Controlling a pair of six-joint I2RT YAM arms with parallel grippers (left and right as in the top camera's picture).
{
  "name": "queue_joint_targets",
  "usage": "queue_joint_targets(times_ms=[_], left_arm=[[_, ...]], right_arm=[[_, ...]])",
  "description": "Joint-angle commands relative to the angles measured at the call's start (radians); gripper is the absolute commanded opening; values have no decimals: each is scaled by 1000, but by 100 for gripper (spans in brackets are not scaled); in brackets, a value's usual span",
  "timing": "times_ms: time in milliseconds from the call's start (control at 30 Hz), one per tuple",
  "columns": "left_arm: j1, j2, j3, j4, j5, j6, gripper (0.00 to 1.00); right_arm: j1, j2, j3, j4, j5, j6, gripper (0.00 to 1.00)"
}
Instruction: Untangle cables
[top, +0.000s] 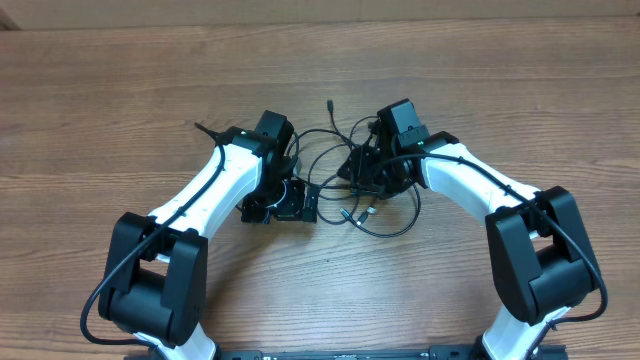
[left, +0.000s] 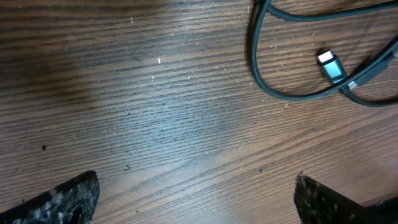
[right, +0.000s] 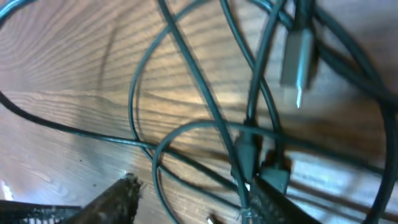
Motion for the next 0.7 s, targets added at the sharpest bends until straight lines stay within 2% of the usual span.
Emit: queue_joint_targets(times_ms=[0,133,233,567,667], left_arm=[[-7,7,-5,1,-5,-6,100],[-7,7,-5,1,-5,-6,100],[-7,7,-5,1,-6,-6,100],[-7,7,-5,1,-5,-6,100],[-7,7,-5,1,-5,-6,100]], right_arm=[[3,7,-5,22,87,1,59],[3,8,-5,22,112,1,61],[5,14,-5,8,113,1,56],[16,68,-6,6,85,5,55],[16,68,-6,6,84,5,47]])
